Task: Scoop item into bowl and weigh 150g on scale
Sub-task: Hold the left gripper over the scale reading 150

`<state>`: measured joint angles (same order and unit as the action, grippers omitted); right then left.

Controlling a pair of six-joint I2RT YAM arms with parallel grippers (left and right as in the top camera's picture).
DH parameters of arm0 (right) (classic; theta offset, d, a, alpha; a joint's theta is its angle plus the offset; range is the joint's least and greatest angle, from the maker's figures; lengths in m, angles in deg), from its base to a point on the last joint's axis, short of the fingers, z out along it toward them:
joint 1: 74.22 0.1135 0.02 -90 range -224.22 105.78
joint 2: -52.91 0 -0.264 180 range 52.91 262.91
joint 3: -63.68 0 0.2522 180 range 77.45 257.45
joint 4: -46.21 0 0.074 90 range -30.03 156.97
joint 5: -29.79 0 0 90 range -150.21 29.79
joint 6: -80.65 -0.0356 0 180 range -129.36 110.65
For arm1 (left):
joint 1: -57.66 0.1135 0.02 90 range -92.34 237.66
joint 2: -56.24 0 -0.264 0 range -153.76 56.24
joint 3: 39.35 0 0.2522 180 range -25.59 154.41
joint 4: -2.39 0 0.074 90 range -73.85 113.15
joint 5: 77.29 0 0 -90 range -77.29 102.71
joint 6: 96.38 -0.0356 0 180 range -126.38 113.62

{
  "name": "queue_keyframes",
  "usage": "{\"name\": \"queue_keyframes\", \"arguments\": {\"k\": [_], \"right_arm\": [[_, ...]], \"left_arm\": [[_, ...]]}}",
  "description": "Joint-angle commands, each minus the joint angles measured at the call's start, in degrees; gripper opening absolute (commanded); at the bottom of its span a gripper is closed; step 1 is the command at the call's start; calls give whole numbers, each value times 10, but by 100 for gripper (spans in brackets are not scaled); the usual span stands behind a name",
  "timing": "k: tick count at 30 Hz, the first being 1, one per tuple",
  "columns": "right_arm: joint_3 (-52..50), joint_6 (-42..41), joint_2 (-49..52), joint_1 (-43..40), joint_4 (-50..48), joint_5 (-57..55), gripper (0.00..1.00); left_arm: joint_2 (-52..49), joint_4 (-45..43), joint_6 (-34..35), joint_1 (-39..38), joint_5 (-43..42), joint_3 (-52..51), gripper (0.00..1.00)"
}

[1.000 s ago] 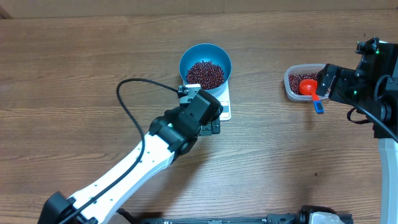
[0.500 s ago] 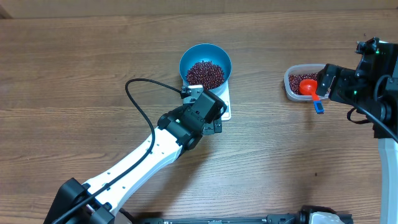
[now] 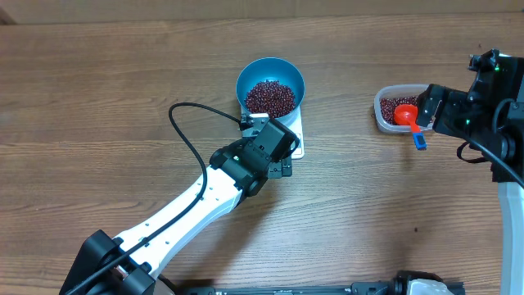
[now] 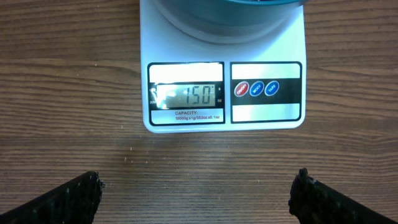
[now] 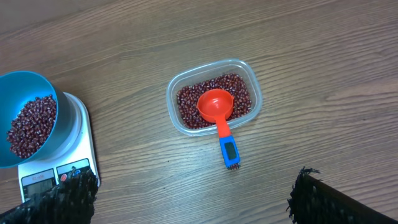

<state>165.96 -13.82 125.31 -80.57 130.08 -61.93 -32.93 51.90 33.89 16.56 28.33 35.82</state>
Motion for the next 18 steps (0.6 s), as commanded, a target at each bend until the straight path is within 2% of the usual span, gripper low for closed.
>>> {"name": "queue_keyframes", "arguments": {"k": [1,18], "right_arm": [[15,0,0,-1,-3,-3,100],[15,0,0,-1,-3,-3,100]], "left_arm": [[-6,0,-11,3,4,-2,100],[-15,-2,-11,4,4,-2,100]]}}
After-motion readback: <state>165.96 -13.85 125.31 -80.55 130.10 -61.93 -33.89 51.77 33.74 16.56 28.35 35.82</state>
